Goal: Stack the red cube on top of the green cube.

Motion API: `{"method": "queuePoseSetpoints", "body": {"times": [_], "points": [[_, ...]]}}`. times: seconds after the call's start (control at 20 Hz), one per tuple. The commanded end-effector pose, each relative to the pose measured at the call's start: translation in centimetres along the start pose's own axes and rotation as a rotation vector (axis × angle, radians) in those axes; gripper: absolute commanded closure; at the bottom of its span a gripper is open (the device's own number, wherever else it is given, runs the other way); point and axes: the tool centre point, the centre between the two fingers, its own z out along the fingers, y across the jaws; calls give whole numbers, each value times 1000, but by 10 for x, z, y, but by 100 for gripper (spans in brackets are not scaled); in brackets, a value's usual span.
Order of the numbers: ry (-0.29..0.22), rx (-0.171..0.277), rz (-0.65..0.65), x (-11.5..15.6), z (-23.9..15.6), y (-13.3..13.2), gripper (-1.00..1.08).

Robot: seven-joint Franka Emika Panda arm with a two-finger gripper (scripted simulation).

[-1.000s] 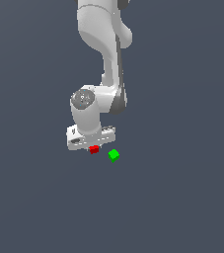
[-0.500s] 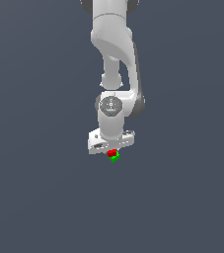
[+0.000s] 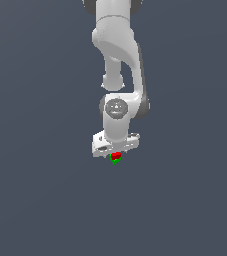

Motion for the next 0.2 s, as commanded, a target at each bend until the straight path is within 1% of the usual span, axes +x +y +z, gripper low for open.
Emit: {"method": "queuePoseSetpoints", "body": {"times": [0.0, 0.15], "points": [[0, 0, 0, 0, 0, 0, -92], [0, 0, 0, 0, 0, 0, -92]]}}
